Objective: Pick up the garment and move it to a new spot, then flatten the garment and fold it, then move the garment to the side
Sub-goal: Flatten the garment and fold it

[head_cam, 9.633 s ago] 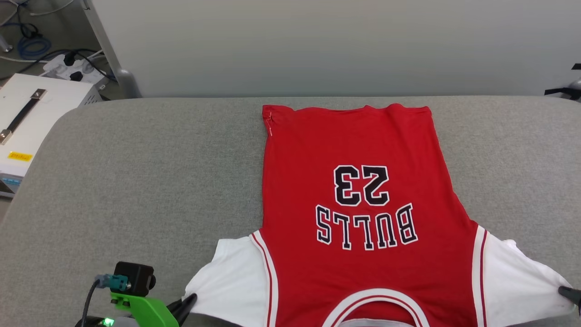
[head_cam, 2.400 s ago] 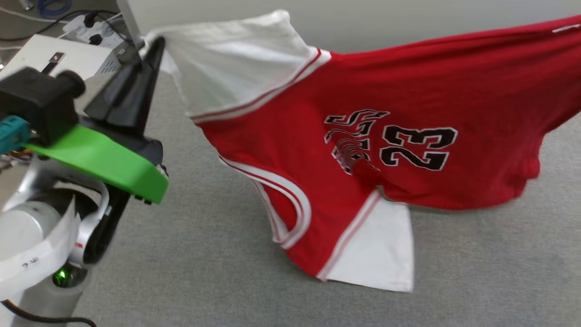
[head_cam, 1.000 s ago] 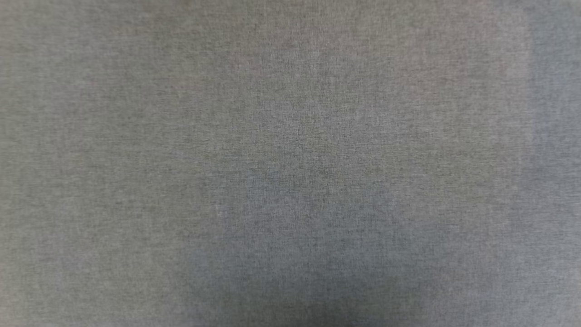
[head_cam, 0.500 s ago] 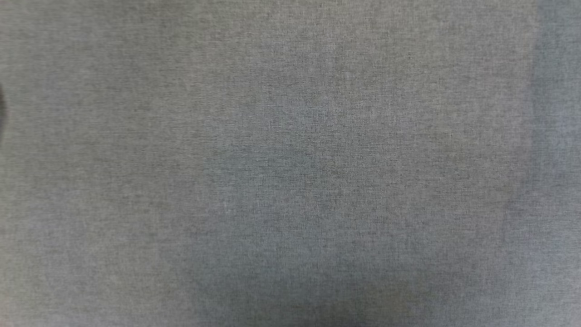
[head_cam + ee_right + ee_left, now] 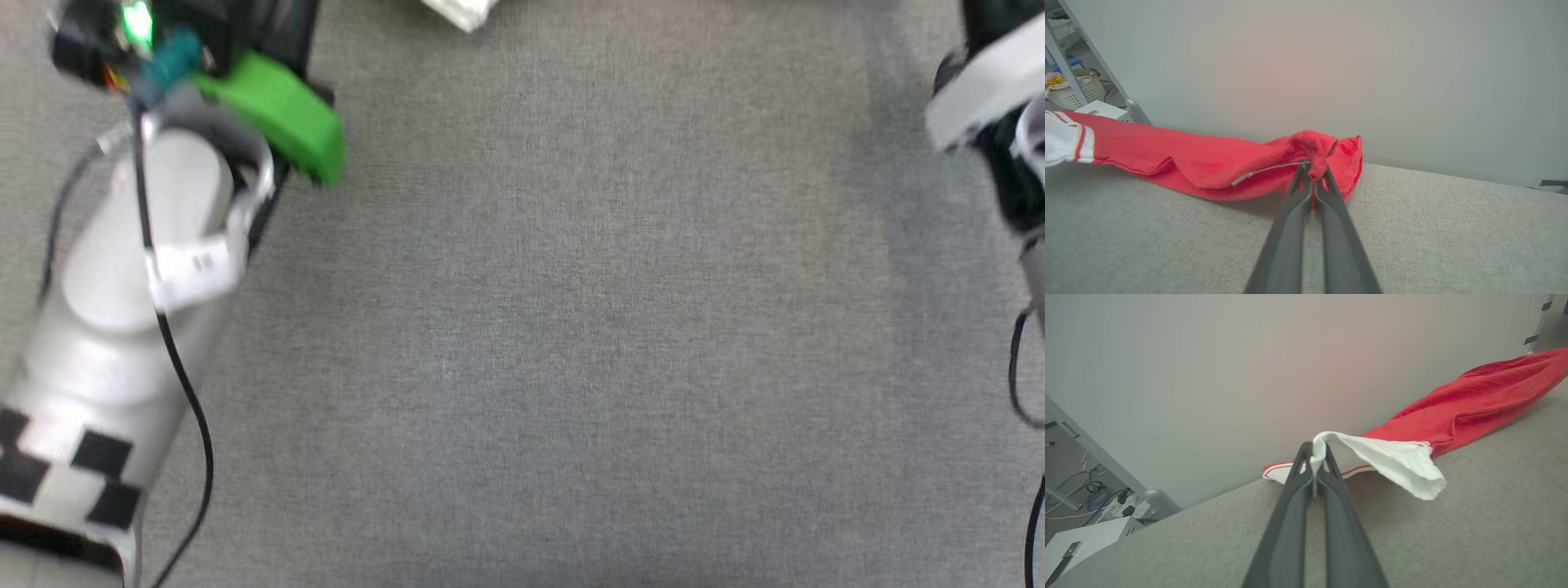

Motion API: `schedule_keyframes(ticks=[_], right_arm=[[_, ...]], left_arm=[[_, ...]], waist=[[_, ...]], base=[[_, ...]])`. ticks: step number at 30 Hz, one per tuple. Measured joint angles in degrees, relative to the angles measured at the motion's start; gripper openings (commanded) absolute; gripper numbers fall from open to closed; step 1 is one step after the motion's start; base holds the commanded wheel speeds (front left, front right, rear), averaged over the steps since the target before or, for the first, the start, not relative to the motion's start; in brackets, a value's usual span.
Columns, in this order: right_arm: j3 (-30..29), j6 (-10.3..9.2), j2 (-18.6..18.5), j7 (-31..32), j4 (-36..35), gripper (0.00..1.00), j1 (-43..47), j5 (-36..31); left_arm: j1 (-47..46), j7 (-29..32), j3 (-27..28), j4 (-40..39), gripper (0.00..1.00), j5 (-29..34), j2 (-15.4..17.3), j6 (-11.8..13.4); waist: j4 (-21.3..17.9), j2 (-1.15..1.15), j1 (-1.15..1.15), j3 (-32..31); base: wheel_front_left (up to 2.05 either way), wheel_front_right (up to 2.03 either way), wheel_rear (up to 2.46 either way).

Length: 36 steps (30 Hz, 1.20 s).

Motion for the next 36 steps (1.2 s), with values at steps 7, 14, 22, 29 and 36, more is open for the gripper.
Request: schedule_keyframes(ticks=[7,14,22,29,36], right_arm=[[0.6,0.0,-1.6,2.1,-1.6,0.0,13.7,6.4],[-2.3,0.0,-1.8,3.1,-1.1,0.0,22.0,10.3],[-3.7,0.0,-1.6,5.6,-2.8,0.0,31.1,14.5],[-5.9,0.0,-3.1,9.1,-6.0,0.0,41.8,17.8],[-7.7,-0.01,-4.2,15.9,-14.1,0.0,53.1,21.0]], left_arm=[[18.4,1.6,-0.5,-7.2,0.0,-4.0,2.8,2.6],[31.1,4.2,-0.2,-15.0,0.0,-7.3,7.1,5.2],[42.3,8.5,-1.4,-24.1,0.0,-10.1,11.3,6.8],[48.9,12.2,-5.7,-28.1,0.0,-11.4,12.6,5.1],[54.4,17.1,-8.2,-31.0,0.0,-14.4,16.3,3.4]], waist=[[0.8,0.0,0.0,-8.0],[1.8,0.0,0.0,-14.4],[3.3,0.0,0.0,-20.7],[4.6,0.0,0.0,-25.6],[5.8,0.0,0.0,-30.0]], base=[[0.0,0.0,0.0],[0.0,0.0,0.0],[0.0,0.0,0.0],[0.0,0.0,0.0],[0.0,0.0,0.0]])
